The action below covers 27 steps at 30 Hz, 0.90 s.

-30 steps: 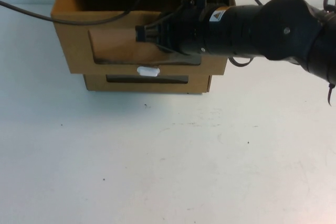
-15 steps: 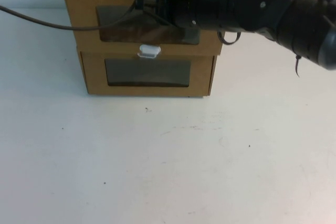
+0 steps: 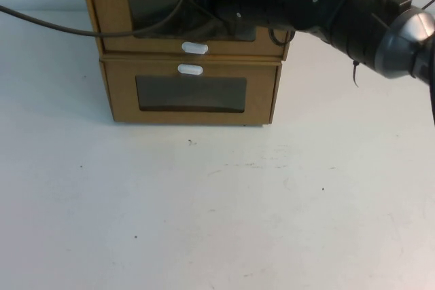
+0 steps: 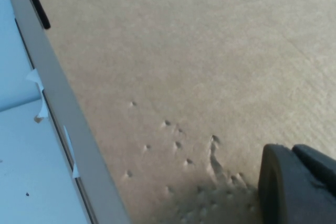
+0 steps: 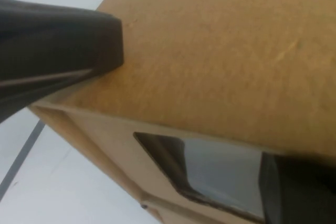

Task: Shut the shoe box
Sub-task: Close the shoe box with your right arm

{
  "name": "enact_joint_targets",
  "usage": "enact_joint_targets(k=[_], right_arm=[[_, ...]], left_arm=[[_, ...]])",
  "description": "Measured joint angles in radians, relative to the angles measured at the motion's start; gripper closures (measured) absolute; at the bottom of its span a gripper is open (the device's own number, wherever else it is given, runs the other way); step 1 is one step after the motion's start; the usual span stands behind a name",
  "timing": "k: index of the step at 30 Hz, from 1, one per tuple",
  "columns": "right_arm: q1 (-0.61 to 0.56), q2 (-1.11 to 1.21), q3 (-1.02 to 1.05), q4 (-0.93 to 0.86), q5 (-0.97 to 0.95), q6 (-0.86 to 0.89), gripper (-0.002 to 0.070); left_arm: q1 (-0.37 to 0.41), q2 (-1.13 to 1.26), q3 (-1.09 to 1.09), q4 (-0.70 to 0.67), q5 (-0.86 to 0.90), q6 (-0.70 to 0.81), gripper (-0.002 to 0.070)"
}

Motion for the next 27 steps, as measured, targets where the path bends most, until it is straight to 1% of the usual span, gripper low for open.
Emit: enact_joint_targets(k=[3, 9, 15, 18, 21, 24, 27], right_arm=[[-0.002, 0.012, -0.024, 0.008, 0.037, 0.000, 0.0687], [-0.013, -0.023, -0.033, 0.013, 0.222, 0.000, 0.0687], [-0.013, -0.173, -0.033, -0.034, 0.432, 0.002, 0.0687], [-0.013, -0.263, -0.035, -0.112, 0.533, 0.040, 0.0687], [-0.009, -0.360, -0.015, -0.244, 0.632, 0.109, 0.0687], [0.027, -0.491, 0.070, -0.401, 0.690, 0.192, 0.0687], [0.073, -0.645, 0.229, -0.520, 0.710, 0.257, 0.0687]], left_arm=[[0.000, 0.000, 0.000, 0.000, 0.000, -0.002, 0.0677], [0.006, -0.028, 0.000, 0.014, 0.016, -0.002, 0.0677], [0.035, -0.132, 0.000, 0.016, 0.035, -0.002, 0.0677], [0.058, -0.198, 0.002, 0.016, 0.067, 0.010, 0.0677], [0.067, -0.283, 0.062, 0.016, 0.060, 0.029, 0.0677], [0.068, -0.405, 0.207, 0.016, -0.020, 0.041, 0.0677], [0.068, -0.570, 0.433, 0.013, -0.127, 0.058, 0.0677]])
